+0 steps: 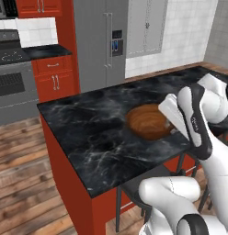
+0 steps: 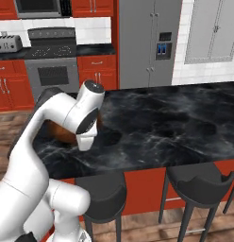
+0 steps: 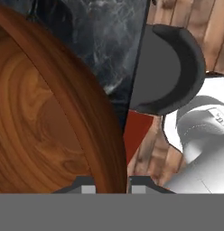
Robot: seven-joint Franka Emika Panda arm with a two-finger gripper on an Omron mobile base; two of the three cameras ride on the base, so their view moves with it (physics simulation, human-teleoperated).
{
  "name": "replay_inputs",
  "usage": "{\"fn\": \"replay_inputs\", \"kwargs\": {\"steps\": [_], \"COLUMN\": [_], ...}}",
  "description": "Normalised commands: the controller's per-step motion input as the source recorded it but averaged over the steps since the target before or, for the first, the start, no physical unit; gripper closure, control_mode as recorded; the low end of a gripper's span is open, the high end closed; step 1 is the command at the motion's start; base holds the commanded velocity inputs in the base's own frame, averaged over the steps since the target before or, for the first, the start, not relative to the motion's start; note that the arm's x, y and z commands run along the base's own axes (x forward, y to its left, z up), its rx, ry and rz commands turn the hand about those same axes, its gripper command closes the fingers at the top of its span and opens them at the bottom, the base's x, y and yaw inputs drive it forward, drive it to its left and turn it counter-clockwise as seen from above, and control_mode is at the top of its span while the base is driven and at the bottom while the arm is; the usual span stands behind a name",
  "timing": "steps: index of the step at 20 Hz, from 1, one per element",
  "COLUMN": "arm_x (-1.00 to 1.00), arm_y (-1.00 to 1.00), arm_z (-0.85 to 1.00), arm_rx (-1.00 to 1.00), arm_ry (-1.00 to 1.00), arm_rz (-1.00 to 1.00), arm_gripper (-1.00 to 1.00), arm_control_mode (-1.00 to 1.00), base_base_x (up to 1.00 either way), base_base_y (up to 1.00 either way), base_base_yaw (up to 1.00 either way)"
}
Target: Pick up the bowls from the cabinet and place each bowl in front of a stool on the dining counter.
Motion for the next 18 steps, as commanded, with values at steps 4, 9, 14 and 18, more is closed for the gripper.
{"fn": "replay_inputs", "kwargs": {"steps": [4,9,14,18], "arm_x": [0.98,0.84,0.45,0.24], "arm_y": [0.0,0.0,0.0,0.0], "arm_z": [-1.0,-0.99,-0.9,-0.38], "arm_rx": [0.02,0.13,0.06,0.0], "arm_ry": [0.0,0.0,0.01,0.0], "arm_rz": [0.12,0.03,0.0,0.0], "arm_gripper": [1.0,1.0,1.0,1.0], "arm_control_mode": [-1.0,-1.0,-1.0,-1.0], "base_base_x": [0.0,0.0,0.0,0.0], "base_base_y": [0.0,0.0,0.0,0.0], "base_base_yaw": [0.0,0.0,0.0,0.0]}}
